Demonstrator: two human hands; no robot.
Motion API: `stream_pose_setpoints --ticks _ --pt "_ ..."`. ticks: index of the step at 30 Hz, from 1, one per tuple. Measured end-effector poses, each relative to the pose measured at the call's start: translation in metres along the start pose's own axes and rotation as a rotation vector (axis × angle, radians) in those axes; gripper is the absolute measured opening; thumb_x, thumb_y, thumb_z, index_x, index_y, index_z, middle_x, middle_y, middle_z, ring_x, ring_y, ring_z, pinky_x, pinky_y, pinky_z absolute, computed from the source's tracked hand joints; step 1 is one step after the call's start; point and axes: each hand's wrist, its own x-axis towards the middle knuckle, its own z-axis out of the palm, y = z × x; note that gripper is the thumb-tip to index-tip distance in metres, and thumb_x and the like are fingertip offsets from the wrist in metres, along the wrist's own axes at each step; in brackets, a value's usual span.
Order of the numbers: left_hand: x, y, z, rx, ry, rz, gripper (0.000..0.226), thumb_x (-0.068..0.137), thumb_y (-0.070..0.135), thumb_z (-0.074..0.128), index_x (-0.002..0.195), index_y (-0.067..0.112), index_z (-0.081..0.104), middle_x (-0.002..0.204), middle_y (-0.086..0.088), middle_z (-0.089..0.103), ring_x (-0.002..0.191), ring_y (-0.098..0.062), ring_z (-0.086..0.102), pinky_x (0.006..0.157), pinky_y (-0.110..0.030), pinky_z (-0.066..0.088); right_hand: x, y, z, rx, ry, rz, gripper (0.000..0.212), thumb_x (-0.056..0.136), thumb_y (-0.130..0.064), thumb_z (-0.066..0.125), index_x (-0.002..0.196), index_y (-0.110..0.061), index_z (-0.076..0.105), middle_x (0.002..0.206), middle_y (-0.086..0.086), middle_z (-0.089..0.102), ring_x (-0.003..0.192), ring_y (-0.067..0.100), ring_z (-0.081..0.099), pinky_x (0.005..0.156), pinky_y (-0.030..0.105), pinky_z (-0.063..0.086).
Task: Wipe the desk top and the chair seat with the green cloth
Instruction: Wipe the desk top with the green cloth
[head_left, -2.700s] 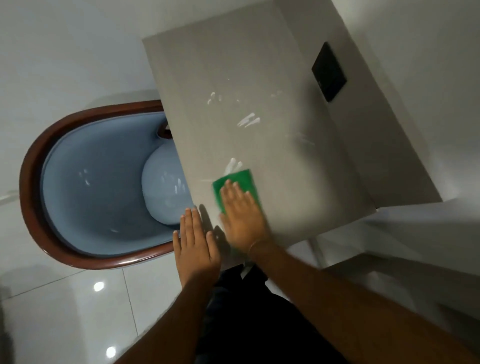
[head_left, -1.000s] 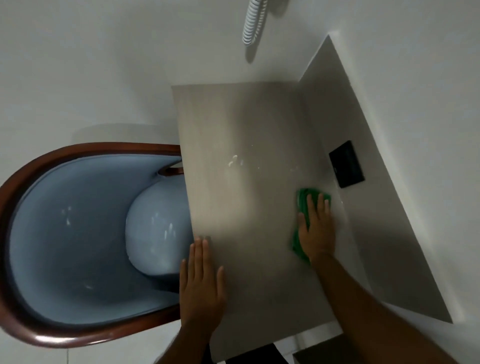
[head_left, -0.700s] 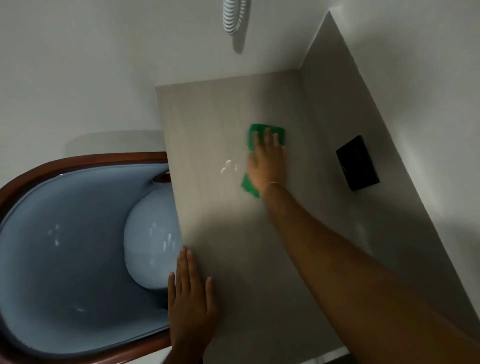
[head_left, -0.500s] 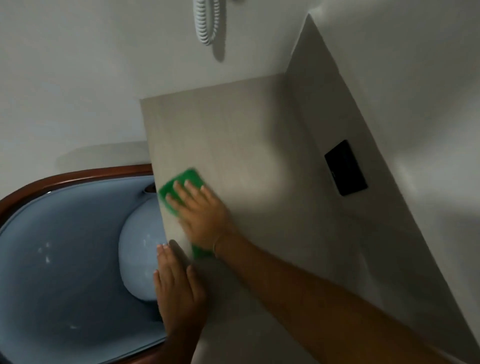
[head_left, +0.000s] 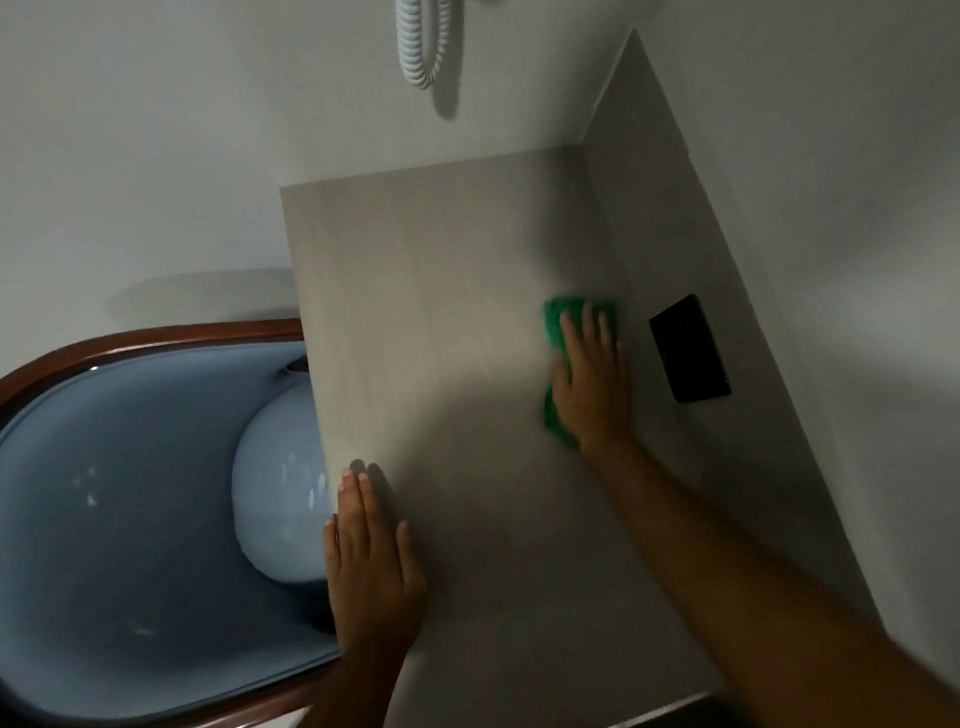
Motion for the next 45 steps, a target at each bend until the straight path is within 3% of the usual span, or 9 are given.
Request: stream_pose_setpoints --ticks 6,11,18,21,23,27,36,40,45 --pt "-0.002 -0.006 -0.005 0.012 -0.005 -0.012 0.071 0.110 0.037 0.030 0.173 0.018 0.005 0.183 -0.004 0.010 0.169 -0.021 0.009 0.134 -0.046 0.008 0.147 -0.039 -0.014 -0.015 -0.033 0.053 0.064 0.103 -0.039 0.037 0.165 -0.029 0.020 0.175 0.006 0.014 0.162 0.029 0.014 0.129 0.050 0.019" --pt "0.003 -0.011 -0.016 0.070 -0.032 -0.031 0.071 0.110 0.039 0.024 0.173 0.011 0.006 0.182 -0.004 0.003 0.169 -0.020 0.002 0.137 -0.044 0.002 0.184 -0.062 -0.014 -0.023 -0.082 -0.032 0.065 0.103 -0.041 0.038 0.165 -0.028 0.021 0.175 0.007 0.013 0.161 0.031 0.015 0.130 0.051 0.015" --pt "-0.010 -0.014 -0.019 0.054 -0.017 -0.094 0.074 0.106 0.040 0.022 0.172 0.008 0.010 0.182 -0.011 0.010 0.168 -0.028 0.014 0.134 -0.052 0.010 -0.003 -0.145 0.017 0.032 -0.098 -0.527 0.063 0.102 -0.042 0.035 0.162 -0.025 0.032 0.172 0.006 0.026 0.160 0.029 0.024 0.129 0.048 0.021" --pt "-0.010 0.005 -0.018 0.010 0.019 -0.154 0.077 0.105 0.042 0.018 0.171 0.005 0.010 0.182 -0.015 0.009 0.168 -0.031 0.012 0.135 -0.056 0.012 -0.109 -0.143 0.040 0.213 -0.091 -0.597 0.055 0.105 -0.040 0.040 0.159 -0.027 0.039 0.171 0.005 0.029 0.159 0.025 0.026 0.127 0.044 0.022" --pt "-0.009 0.020 -0.021 0.019 0.004 -0.116 0.076 0.105 0.042 0.018 0.171 0.004 0.012 0.181 -0.017 0.012 0.168 -0.032 0.015 0.134 -0.056 0.013 -0.147 -0.122 0.047 0.178 -0.112 -0.599 0.055 0.106 -0.043 0.039 0.159 -0.031 0.035 0.172 0.001 0.025 0.159 0.022 0.023 0.126 0.042 0.023" --pt "-0.006 0.038 -0.026 0.114 -0.064 0.067 0.074 0.107 0.041 0.021 0.170 0.004 0.016 0.180 -0.016 0.018 0.166 -0.033 0.019 0.133 -0.054 0.015 -0.150 -0.063 0.029 0.145 -0.185 -0.463 0.064 0.099 -0.042 0.046 0.160 -0.039 0.028 0.174 -0.007 0.018 0.161 0.016 0.017 0.127 0.041 0.023" --pt "-0.016 0.076 -0.002 0.163 -0.123 0.226 0.072 0.108 0.042 0.024 0.172 0.008 0.013 0.181 -0.012 0.015 0.168 -0.029 0.015 0.134 -0.054 0.015 -0.083 0.042 -0.017 0.136 -0.140 -0.028 0.059 0.108 -0.036 0.036 0.164 -0.029 0.021 0.175 0.001 0.014 0.162 0.025 0.013 0.130 0.049 0.018" --pt "-0.026 0.081 0.004 0.222 -0.191 0.356 0.073 0.108 0.045 0.024 0.172 0.010 0.013 0.181 -0.011 0.015 0.168 -0.028 0.015 0.135 -0.054 0.015 -0.130 0.062 -0.013 0.181 -0.098 0.185 0.059 0.108 -0.041 0.033 0.165 -0.031 0.018 0.175 0.001 0.010 0.163 0.025 0.008 0.132 0.049 0.015" --pt "-0.020 0.085 0.001 0.254 -0.208 0.349 0.075 0.108 0.047 0.021 0.172 0.010 0.013 0.182 -0.009 0.013 0.169 -0.027 0.012 0.136 -0.051 0.011 -0.257 0.089 -0.001 0.146 -0.098 0.433 0.063 0.105 -0.050 0.029 0.164 -0.030 0.020 0.173 0.003 0.016 0.160 0.026 0.018 0.129 0.050 0.026"
